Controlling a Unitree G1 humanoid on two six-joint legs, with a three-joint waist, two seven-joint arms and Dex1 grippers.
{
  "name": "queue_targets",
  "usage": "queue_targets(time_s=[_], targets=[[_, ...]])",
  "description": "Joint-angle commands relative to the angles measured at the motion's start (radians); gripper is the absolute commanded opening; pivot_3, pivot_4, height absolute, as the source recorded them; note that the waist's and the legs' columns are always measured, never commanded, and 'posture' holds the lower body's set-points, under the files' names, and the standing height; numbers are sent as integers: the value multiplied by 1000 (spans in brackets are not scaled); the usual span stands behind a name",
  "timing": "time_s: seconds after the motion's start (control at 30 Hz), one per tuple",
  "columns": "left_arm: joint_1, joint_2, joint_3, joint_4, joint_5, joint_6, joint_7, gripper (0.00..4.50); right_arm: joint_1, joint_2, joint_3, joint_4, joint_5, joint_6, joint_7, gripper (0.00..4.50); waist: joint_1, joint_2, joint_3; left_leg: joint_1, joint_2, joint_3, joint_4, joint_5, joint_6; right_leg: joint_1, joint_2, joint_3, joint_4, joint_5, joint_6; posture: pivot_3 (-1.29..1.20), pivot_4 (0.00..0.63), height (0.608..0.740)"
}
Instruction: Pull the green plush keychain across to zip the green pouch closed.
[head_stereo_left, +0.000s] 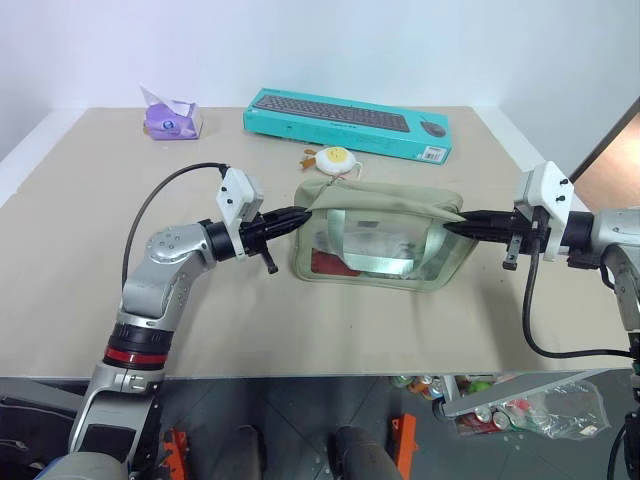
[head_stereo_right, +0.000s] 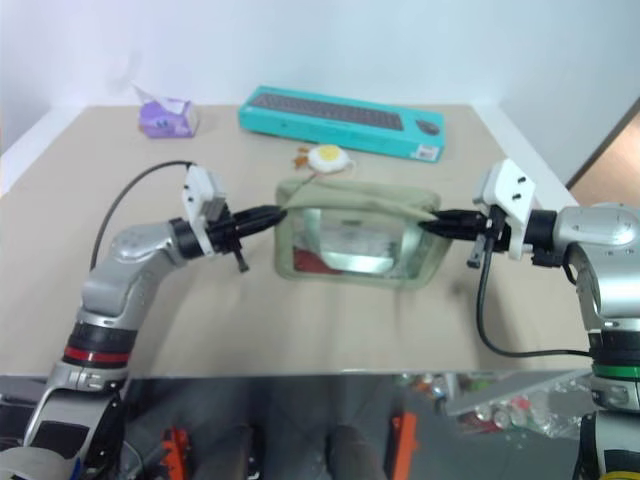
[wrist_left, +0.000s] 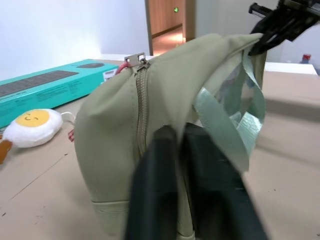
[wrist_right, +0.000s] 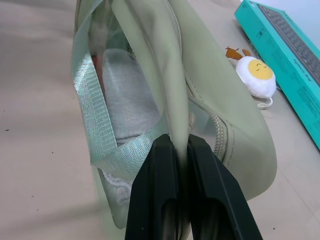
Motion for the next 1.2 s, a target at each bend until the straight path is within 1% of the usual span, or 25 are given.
queue_targets(time_s=[0.03, 0.17, 0.2, 0.23, 0.3, 0.33, 0.4, 0.43, 0.47, 0.5, 0.53, 0.57, 0.7, 0.77, 0.83, 0.9, 0.97, 1.0, 1.07, 1.13, 1.2], targets=[[-18, 20, -4, -8, -2, -8, -28, 35, 5, -6, -28, -35, 20, 16, -9, 0, 0, 0, 0, 0, 0, 0, 0, 0, 0, 0, 0, 0, 0, 0, 0, 0, 150, 740], [-20, 42, 2, -12, -4, -1, -48, 35, -6, -3, -53, -38, 60, 75, -18, 0, 0, 0, 0, 0, 0, 0, 0, 0, 0, 0, 0, 0, 0, 0, 0, 0, 150, 740], [-22, 48, 3, -6, 0, -4, -52, 0, -9, -4, -59, -38, 71, 83, -15, 768, -1, 0, 0, 0, 0, 0, 0, 0, 0, 0, 0, 0, 0, 0, 0, 0, 150, 740], [-24, 52, 4, 0, 2, -6, -56, 0, -14, -4, -66, -38, 84, 89, -15, 981, -1, 0, 0, 0, 0, 0, 0, 0, 0, 0, 0, 0, 0, 0, 0, 0, 150, 740], [-27, 58, -1, 8, 3, -8, -67, 0, -22, -8, -76, -37, 102, 111, -13, 1689, -1, 0, 0, 0, 0, 0, 0, 0, 0, 0, 0, 0, 0, 0, 0, 0, 150, 740], [-27, 60, -5, 10, 5, -10, -71, 0, -25, -12, -78, -32, 104, 117, -14, 1974, 0, 0, 0, 0, 0, 0, 0, 0, 0, 0, 0, 0, 0, 0, 0, 0, 150, 740], [-27, 62, -12, 11, 8, -10, -78, 0, -51, -14, -93, 7, 103, 122, -33, 2700, 0, 0, 0, 0, 0, 0, 0, 0, 0, 0, 0, 0, 0, 0, 0, 0, 150, 740], [-25, 63, -13, 8, 8, -9, -81, 0, -75, -13, -104, 34, 104, 129, -47, 3121, 0, 0, 0, 0, 0, 1, 0, 0, 0, 0, 0, 0, 0, 0, 0, 0, 150, 740], [-23, 64, -13, 5, 7, -8, -83, 0, -90, -13, -110, 52, 105, 134, -56, 3383, -1, 0, 0, 0, 0, 1, 0, 0, 0, 0, 0, 0, 0, 0, 0, 0, 150, 740], [-20, 69, -10, -1, 4, -6, -87, 0, -124, -10, -121, 76, 124, 170, -69, 3845, 0, 0, 0, 0, 0, 1, 0, 0, 0, 0, 0, 1, 0, 0, 0, 0, 150, 740], [-17, 73, -7, -5, 1, -4, -91, 0, -149, -8, -127, 93, 138, 196, -78, 4033, -1, 0, 0, 0, 0, 1, 0, 0, 0, 0, 0, 1, 0, 0, 0, 0, 150, 740], [-15, 78, -4, -10, -2, -2, -97, 0, -171, -6, -127, 109, 143, 209, -83, 4456, -1, 0, 0, 0, 0, 1, 0, 0, 0, 0, 0, 1, 0, 0, 0, 0, 150, 740], [-2, 117, 5, -33, -23, 0, -147, 0, -331, 52, -77, 236, 88, 155, -128, 4456, -7, 0, 0, 1, 1, 2, -2, 0, 0, -1, 0, 1, 0, 0, 0, 0, 150, 740], [2, 129, 9, -42, -35, 4, -157, 0, -378, 80, -39, 284, 52, 115, -117, 4456, -6, 0, 0, 2, 1, 1, -3, 0, 0, 0, 1, 1, 0, 0, -1, 0, 150, 740], [1, 143, 24, -58, -59, 24, -169, 0, -451, 146, 26, 361, -9, 45, -119, 4456, -9, 0, 0, 2, 2, 2, -3, 0, 0, -1, 2, 2, 0, 0, -2, 0, 150, 740], [1, 153, 29, -67, -73, 34, -175, 0, -501, 189, 62, 426, -49, -3, -118, 4456, -12, 1, 0, 2, 2, 2, -4, 0, 0, -1, 2, 3, 0, 0, -2, 0, 150, 740], [8, 168, 38, -91, -98, 51, -192, 0, -567, 242, 118, 538, -120, -102, -115, 4456, -11, 1, 0, 0, 2, 2, -4, 0, 0, -3, 2, 2, 0, 1, -4, 0, 150, 740], [14, 174, 41, -103, -108, 62, -196, 0, -612, 279, 146, 612, -156, -162, -120, 4456, -13, 1, 0, -1, 2, 2, -3, 0, 0, -4, 2, 2, 0, 3, -8, 0, 150, 740], [23, 183, 38, -116, -111, 67, -199, 0, -698, 350, 183, 757, -216, -252, -151, 4456, -18, 1, 0, -2, 2, 3, -4, 0, 0, -6, 2, 3, 0, 3, -8, 0, 150, 740], [23, 183, 34, -121, -112, 68, -192, 0, -750, 398, 204, 861, -259, -341, -161, 4456, -21, 1, 0, -2, 2, 3, -5, 0, 0, -6, 2, 3, 0, 3, -8, 0, 150, 740], [19, 179, 31, -122, -110, 68, -184, 0, -775, 434, 222, 931, -290, -388, -146, 4456, -23, 1, 0, -2, 2, 2, -5, 0, 0, -6, 1, 1, 0, 3, -8, 0, 150, 740]])
